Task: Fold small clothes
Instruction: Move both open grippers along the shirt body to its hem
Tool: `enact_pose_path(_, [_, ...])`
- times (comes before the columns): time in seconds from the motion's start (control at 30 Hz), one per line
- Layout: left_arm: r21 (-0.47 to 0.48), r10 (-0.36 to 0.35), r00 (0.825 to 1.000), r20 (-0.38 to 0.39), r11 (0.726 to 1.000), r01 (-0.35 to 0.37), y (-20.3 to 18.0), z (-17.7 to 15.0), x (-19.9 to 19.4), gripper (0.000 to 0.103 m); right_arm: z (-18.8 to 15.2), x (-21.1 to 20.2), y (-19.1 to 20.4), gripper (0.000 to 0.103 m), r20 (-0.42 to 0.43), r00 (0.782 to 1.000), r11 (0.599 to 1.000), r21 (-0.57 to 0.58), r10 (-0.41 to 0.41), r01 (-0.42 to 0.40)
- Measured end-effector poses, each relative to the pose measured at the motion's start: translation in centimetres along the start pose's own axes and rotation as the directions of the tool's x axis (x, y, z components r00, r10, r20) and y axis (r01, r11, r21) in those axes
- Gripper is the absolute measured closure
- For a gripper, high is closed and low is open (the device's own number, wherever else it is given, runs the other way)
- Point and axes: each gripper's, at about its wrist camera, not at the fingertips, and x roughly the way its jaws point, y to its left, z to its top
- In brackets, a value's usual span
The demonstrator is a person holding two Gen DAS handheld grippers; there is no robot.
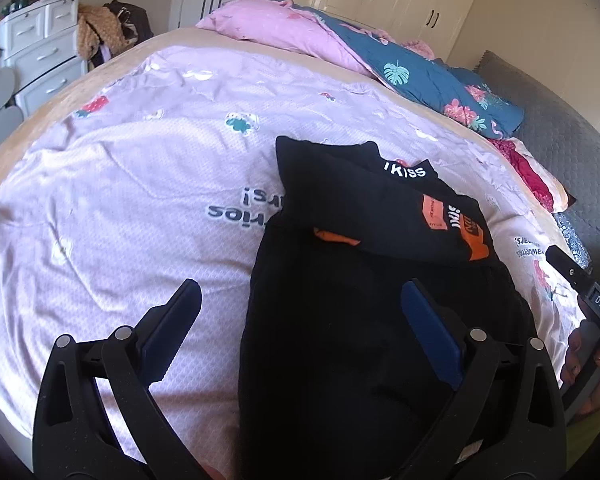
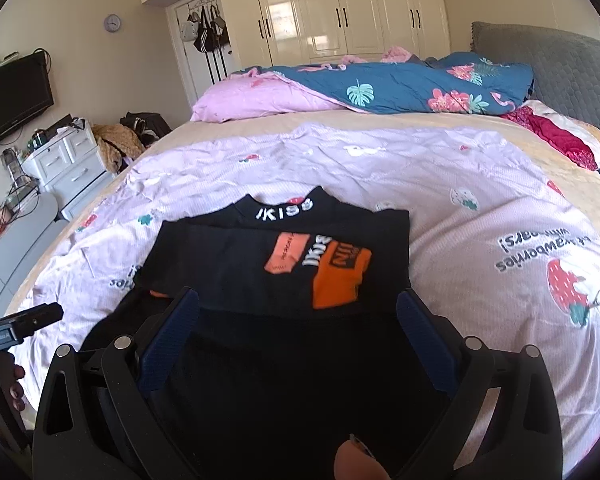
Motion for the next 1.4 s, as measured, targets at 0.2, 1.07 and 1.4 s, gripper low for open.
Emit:
enact_pose_path(0.2, [-0.012,0.001,1.0,-0.009,1.0,-0.001,0.5,-1.3,-0.5,0.009,-1.0,-0.3,-0.1,0.005,-0.015,1.0,1.0,0.007,0.0,0.0])
enact_pose_path(1.07, [0.016,-0.002,0.995,-0.098,1.0,0.004,0.7,-6.4,-1.1,0.009,-4.4,-2.0,-0.8,0.005,-0.072,0.997,1.0,-0.005,-0.005,0.005])
enact_pose_path(1.4, [0.046,-0.03,0.99,-0.138,0.998,0.037,0.2,-8.1,-1.2,0.011,-5.9,-2.5,-2.4,0.005,-0.1,0.995,0.999,0.022,-0.025,0.028])
